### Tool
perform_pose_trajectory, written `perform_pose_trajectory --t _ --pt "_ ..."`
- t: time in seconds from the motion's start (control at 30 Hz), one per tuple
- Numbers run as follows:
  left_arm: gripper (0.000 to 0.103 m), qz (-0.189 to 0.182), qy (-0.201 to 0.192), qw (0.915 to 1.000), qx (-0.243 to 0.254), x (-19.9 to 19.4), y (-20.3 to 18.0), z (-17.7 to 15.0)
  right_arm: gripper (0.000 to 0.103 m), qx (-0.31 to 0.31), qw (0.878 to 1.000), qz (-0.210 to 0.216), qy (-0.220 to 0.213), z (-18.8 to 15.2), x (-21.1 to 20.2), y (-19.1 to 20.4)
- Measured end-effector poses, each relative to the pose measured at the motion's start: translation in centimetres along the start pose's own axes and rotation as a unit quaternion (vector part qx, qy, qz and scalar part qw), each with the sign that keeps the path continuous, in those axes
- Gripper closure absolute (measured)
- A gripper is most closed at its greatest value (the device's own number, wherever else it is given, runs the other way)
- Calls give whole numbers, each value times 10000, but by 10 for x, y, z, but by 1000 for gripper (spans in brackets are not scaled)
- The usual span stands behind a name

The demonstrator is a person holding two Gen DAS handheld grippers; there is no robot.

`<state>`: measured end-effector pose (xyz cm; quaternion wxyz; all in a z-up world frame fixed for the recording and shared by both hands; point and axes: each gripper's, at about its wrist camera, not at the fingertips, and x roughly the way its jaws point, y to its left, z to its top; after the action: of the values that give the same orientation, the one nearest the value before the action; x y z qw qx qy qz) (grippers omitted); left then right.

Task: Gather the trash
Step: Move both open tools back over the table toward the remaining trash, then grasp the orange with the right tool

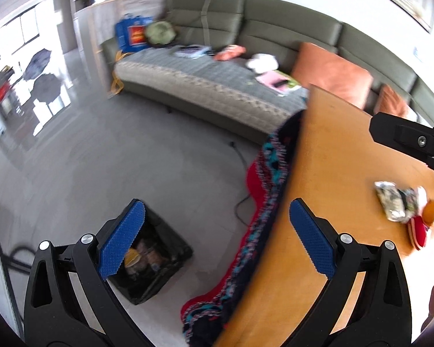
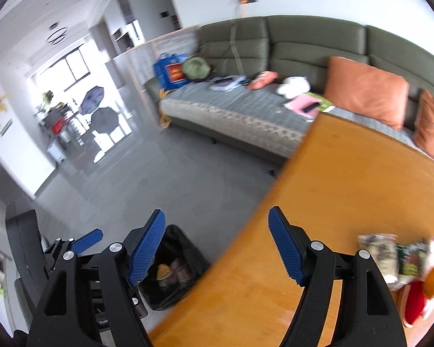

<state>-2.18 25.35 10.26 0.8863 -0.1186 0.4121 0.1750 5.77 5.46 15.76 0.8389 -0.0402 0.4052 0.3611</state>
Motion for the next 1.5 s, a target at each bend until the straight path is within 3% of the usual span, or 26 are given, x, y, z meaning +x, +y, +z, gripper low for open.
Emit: perform_pose_trajectory --t 0.4,0.83,1.03,1.23,1.3,1.5 --pt "6 -741 150 9936 839 4 -136 -14 29 935 9926 -764 -162 -41 -60 -141" --pt "6 -1012 367 9863 1248 26 -232 -18 29 1570 9742 -1621 -34 -89 -83 -258" --pt "6 -1056 493 9841 1339 37 -255 -17 29 1721 9693 -1745 170 -100 -70 -288" --pt "6 -1052 628 9823 1415 49 -267 -20 29 1338 9677 -2102 389 -102 -53 -294" --pt "6 -1049 664 9822 1412 53 -272 -20 41 1333 9661 -2157 490 -106 -47 -301" --pt "6 -968 745 9802 1560 68 -292 -20 47 1606 9706 -1790 66 -99 -61 -316"
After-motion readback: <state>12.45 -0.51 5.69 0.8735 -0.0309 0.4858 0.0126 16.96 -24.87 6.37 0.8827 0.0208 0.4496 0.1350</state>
